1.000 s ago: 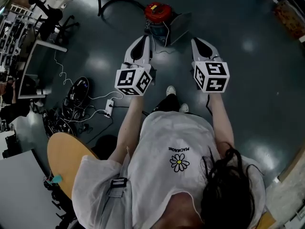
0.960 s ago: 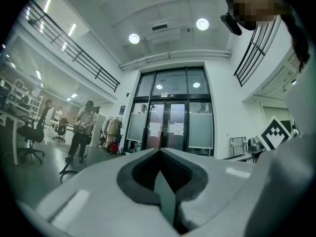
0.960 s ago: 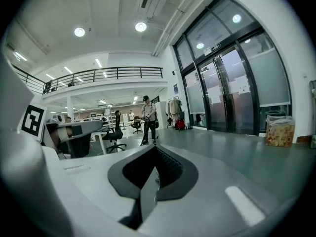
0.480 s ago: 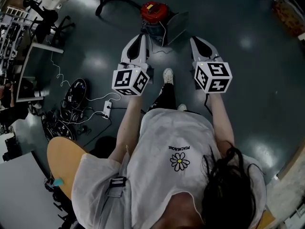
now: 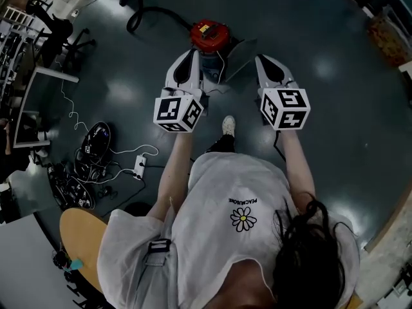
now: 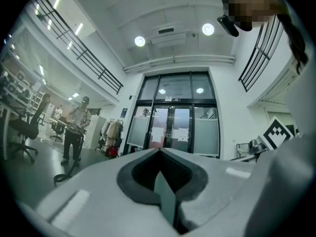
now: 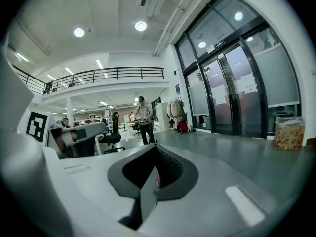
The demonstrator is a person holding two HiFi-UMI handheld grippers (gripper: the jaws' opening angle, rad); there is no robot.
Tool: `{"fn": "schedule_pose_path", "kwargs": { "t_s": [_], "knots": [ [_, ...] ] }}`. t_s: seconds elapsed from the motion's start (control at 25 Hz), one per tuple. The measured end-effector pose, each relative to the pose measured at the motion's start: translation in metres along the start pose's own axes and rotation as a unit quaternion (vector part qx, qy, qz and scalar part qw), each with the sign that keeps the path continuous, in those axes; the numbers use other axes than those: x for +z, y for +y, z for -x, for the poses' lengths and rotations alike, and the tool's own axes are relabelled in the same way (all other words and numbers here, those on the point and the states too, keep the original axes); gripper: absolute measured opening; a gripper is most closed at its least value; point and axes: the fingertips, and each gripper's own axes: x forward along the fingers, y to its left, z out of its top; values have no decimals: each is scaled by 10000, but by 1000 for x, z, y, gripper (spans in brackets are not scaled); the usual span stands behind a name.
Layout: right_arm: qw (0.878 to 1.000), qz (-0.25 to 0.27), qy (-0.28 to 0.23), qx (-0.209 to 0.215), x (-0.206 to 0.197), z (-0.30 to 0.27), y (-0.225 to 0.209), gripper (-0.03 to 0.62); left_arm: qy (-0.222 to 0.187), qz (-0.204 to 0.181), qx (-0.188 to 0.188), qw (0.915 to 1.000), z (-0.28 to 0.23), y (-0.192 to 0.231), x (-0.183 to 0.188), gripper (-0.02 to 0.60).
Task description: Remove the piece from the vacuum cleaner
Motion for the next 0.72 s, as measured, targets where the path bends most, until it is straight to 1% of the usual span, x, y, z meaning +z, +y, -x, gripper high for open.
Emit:
{"fn": "schedule_pose_path", "kwargs": {
  "t_s": [0.08, 0.16, 0.24, 0.4, 0.72],
  "knots": [
    [10000, -34, 0, -11, 7, -30, -3, 25, -64, 38, 23, 10000, -21, 25, 1, 0],
    [9999, -123, -21, -38, 14, -58, -8, 25, -180, 202, 51, 9996, -40, 49, 2, 0],
    [9997, -215, -59, -95, 21, -84, -15, 25, -194, 290, 11, 9994, -62, 70, 0, 0],
    [9989, -361, 38, -284, 24, -124, -32, 26, -4, 159, -198, 9997, -98, 92, -11, 0],
    [9967, -486, 509, -397, 7, -173, -62, 26, 393, 322, -294, 9983, -148, 115, -46, 0]
  ]
}}
